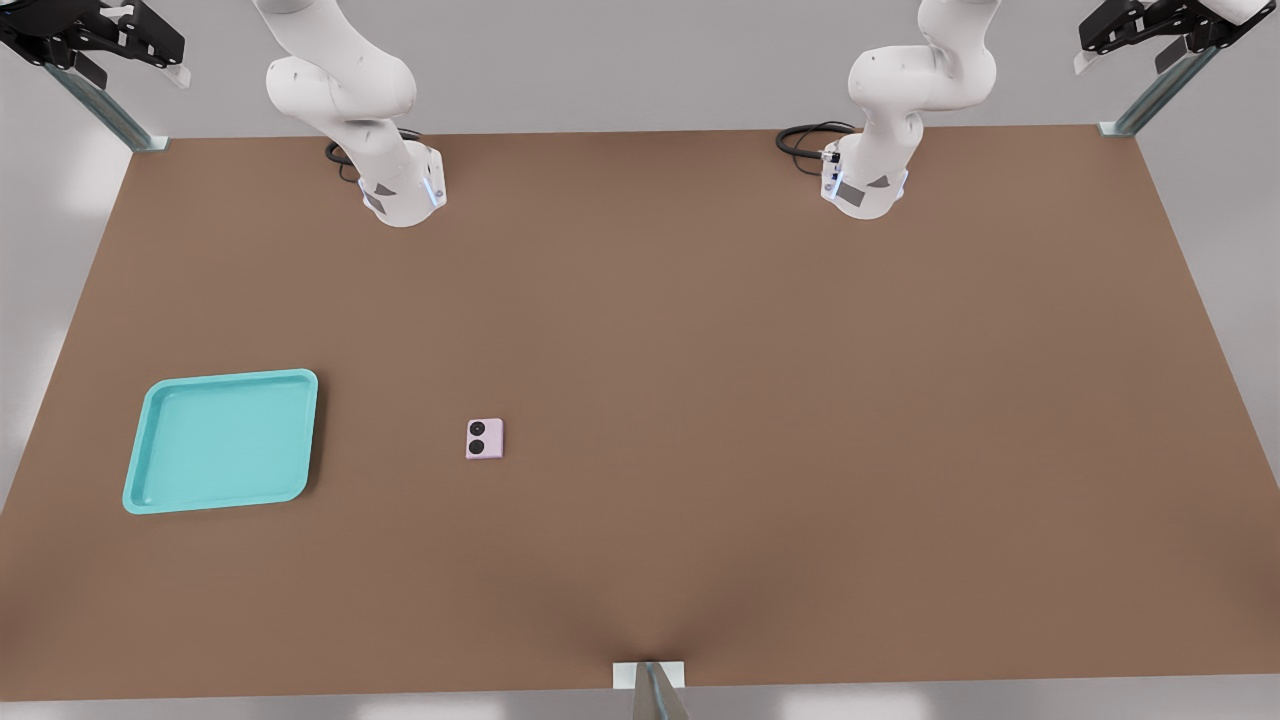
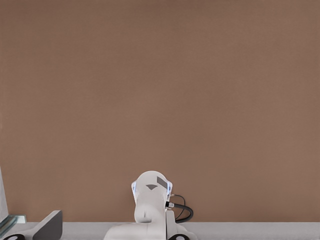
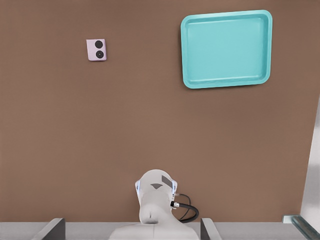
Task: Keep left arm still and place phone on the tray with right arm
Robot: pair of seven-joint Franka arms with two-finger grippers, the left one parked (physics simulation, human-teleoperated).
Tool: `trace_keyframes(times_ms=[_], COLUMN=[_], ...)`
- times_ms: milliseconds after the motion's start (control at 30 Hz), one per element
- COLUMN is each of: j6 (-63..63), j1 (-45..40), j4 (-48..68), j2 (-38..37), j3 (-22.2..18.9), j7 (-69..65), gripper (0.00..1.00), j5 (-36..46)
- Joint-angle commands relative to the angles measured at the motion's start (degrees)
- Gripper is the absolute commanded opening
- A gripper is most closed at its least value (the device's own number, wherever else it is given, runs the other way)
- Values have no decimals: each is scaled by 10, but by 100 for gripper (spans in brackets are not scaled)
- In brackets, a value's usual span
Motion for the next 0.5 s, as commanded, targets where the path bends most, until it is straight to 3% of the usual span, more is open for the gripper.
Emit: trace_keyframes(times_ms=[0,233,267,333,467], j6=[443,459,528,502,450], j1=[-30,-30,-28,14,25], j4=[-161,-148,-246,-236,-215], j2=[86,89,14,12,-10], j3=[55,79,68,12,8], j7=[93,135,108,97,91], gripper=[100,100,100,100,100], j5=[-66,-42,-29,6,3])
